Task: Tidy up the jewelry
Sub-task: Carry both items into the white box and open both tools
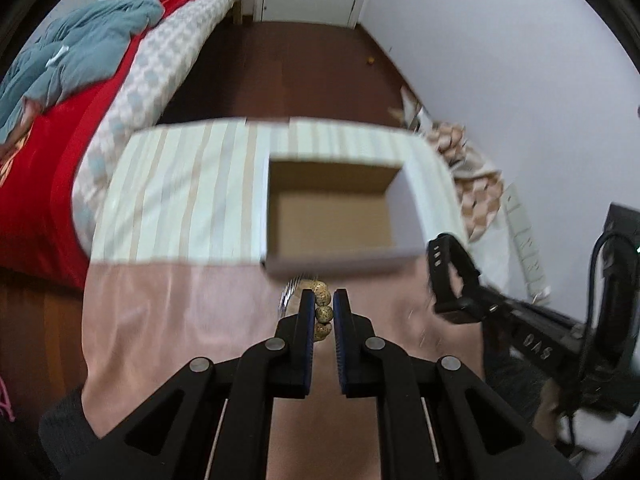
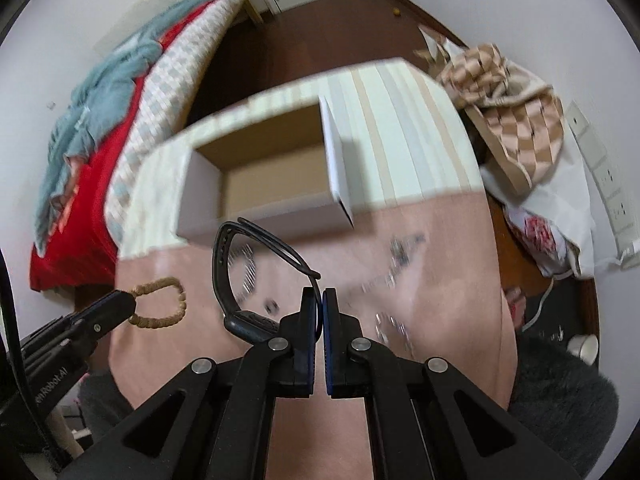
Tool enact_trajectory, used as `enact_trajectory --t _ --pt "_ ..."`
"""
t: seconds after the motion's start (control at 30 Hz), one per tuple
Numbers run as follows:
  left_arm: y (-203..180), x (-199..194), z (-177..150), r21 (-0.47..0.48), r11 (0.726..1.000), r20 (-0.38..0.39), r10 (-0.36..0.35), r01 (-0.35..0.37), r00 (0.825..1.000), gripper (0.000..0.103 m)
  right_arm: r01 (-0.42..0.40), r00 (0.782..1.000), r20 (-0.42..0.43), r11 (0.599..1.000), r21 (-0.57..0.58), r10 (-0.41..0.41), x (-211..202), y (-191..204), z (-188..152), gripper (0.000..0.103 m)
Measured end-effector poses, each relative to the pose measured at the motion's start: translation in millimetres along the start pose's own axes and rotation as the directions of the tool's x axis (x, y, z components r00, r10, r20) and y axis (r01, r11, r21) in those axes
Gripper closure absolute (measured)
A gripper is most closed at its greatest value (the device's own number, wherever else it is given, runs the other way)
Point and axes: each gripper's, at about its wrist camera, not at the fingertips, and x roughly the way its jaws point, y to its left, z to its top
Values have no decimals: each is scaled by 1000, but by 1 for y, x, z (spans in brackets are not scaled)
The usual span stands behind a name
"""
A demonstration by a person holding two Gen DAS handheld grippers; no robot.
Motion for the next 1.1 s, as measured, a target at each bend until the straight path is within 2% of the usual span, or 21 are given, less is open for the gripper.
enact_trajectory --t 0.17,0.33,0.53,0.6,0.7,0.73,0.77,0.8,0.83,0.87,0.97,1.0,1.07,1.1 --pt "-2 18 42 -11 1000 6 -19 19 1000 97 4 999 34 1000 -14 -4 4 11 48 100" --pt "6 60 72 -31 999 -58 -34 33 998 97 22 1000 7 1000 -21 -22 37 17 84 100" --pt "17 98 90 -55 997 -132 -56 49 990 96 62 997 -42 995 -75 -65 77 25 103 100" --pt "19 105 91 -76 997 -163 -31 19 986 96 58 996 -61 995 -82 -63 88 25 106 99" --pt "20 109 91 -90 996 -180 -27 11 983 94 49 994 -97 996 -77 -56 101 22 108 96" --pt "21 109 91 -88 996 -177 -21 5 984 90 42 994 -101 996 -72 -49 103 21 107 90" --pt "21 108 90 -86 996 -176 -11 -4 984 81 43 994 -100 997 -72 -50 103 21 106 85" --pt "21 107 90 -87 996 -173 -13 -2 985 74 49 994 -96 996 -73 -56 102 20 105 76" --pt "21 104 89 -86 996 -159 -11 -3 987 58 49 994 -91 996 -74 -56 100 21 104 66" --pt "21 102 88 -81 997 -149 5 -17 989 44 45 995 -89 996 -75 -52 98 21 103 62" --pt "20 92 87 -66 997 -109 34 -41 994 37 49 996 -71 996 -75 -54 87 22 99 53" --pt "20 89 85 -57 997 -99 53 -59 994 31 49 996 -65 996 -74 -54 84 21 97 50" --pt "22 84 82 -49 995 -77 85 -88 993 12 64 996 -58 995 -79 -69 78 22 94 43" --pt "23 82 79 -44 993 -66 104 -107 992 9 85 995 -50 993 -85 -89 76 22 92 37"
